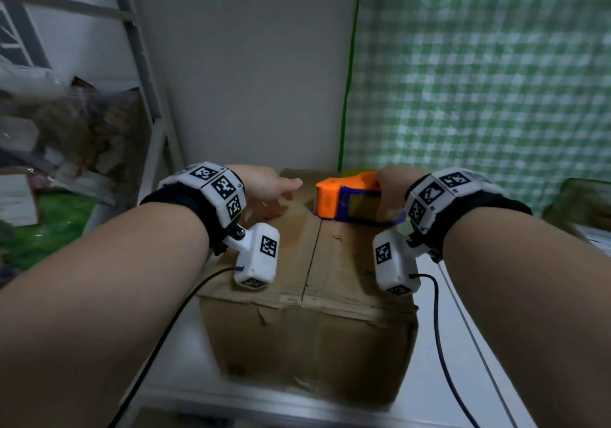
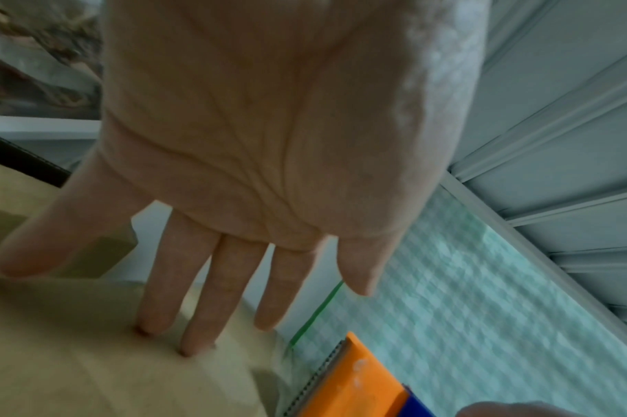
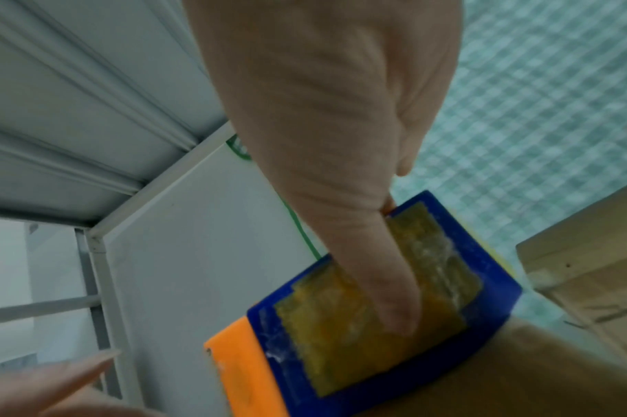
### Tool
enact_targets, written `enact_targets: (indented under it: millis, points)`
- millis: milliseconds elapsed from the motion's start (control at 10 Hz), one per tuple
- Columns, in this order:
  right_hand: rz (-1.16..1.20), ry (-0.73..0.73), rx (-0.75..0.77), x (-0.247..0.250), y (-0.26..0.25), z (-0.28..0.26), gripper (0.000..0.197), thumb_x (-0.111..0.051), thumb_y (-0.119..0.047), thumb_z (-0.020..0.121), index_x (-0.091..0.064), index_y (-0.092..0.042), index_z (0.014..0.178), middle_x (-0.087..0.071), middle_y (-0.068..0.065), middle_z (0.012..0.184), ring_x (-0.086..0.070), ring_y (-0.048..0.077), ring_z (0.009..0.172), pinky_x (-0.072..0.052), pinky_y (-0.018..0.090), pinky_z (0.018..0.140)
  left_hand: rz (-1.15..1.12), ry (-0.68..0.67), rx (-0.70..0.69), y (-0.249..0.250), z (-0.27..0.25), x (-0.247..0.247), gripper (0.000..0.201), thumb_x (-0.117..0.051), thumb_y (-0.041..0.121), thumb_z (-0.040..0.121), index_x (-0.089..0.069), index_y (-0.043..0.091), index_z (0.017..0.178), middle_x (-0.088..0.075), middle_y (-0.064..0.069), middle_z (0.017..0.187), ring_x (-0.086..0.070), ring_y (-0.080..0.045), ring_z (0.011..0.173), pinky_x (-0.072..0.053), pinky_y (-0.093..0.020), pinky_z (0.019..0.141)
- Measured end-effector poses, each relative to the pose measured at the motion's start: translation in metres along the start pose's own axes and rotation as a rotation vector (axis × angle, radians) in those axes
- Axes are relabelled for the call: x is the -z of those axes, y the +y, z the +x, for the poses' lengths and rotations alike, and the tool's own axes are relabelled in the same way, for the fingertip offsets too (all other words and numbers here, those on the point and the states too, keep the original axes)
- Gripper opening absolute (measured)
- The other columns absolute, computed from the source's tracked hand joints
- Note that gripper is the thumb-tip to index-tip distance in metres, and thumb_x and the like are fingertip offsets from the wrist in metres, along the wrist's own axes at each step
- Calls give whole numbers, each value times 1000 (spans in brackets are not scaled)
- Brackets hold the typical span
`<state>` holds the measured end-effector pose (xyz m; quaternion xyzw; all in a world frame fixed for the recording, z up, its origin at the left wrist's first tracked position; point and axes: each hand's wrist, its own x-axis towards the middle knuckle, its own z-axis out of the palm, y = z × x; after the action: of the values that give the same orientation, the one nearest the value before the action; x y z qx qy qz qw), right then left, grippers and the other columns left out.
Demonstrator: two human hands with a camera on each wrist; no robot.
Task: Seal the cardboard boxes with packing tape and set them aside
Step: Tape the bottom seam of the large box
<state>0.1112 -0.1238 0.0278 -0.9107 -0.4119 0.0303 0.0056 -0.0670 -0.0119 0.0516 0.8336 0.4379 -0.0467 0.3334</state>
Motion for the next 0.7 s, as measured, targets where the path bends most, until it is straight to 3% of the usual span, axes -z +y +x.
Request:
enact_targets:
  millis: [100,200,300,400,500,600,700]
  points:
    - [-13,-10,-28,5,-5,-20,25,-70,-30,83,-54,-12,84,-56,5,95,-54,18,75,-46,37,88,12,-35,-51,-5,4,0,51,-36,57,95,-58,21,124,-66,-3,115,-55,-19,98,-42,-30,63]
    - [148,26,-10,18,-9,-41,39,-66,-45,84,-58,-10,99,-59,5,93,-58,23,85,-47,34,79,66,-47,-125,-10,7,0,53,-34,56,96,-57,18,127,-66,-4,117,-54,-20,101,-40,-30,71]
    - [448,135,-16,31,-13,-59,44,-63,-52,84,-60,-10,95,-61,5,88,-60,21,80,-49,31,67,68,-33,-178,-13,6,0,52,-31,53,97,-55,18,126,-64,-6,118,-54,-19,97,-37,-27,58]
    - [840,254,-74,37,-16,-74,44,-65,-53,82,-61,-10,93,-64,3,88,-61,16,75,-51,26,64,-187,-15,-215,-22,8,0,48,-35,52,97,-56,15,120,-64,-10,108,-56,-19,82,-43,-27,69]
    - [1108,263,-129,32,-19,-85,62,-72,-56,72,-65,-5,107,-70,11,99,-67,25,86,-56,38,80,-510,5,-234,-33,8,1,48,-36,50,98,-54,11,117,-61,-11,109,-58,-24,83,-44,-32,71]
    - [1262,263,-102,20,-25,-95,55,-75,-50,71,-71,-5,102,-73,15,92,-70,30,83,-56,46,86,-702,-105,-259,-41,-2,0,57,-34,49,99,-44,4,131,-56,-19,126,-59,-34,107,-49,-43,79]
    - [1329,216,-54,10,-31,-110,56,-75,-52,65,-72,-9,100,-73,13,89,-68,27,78,-55,45,86,-906,-252,-237,-51,-16,-6,61,-34,48,99,-40,-1,135,-58,-21,122,-57,-36,111,-47,-45,88]
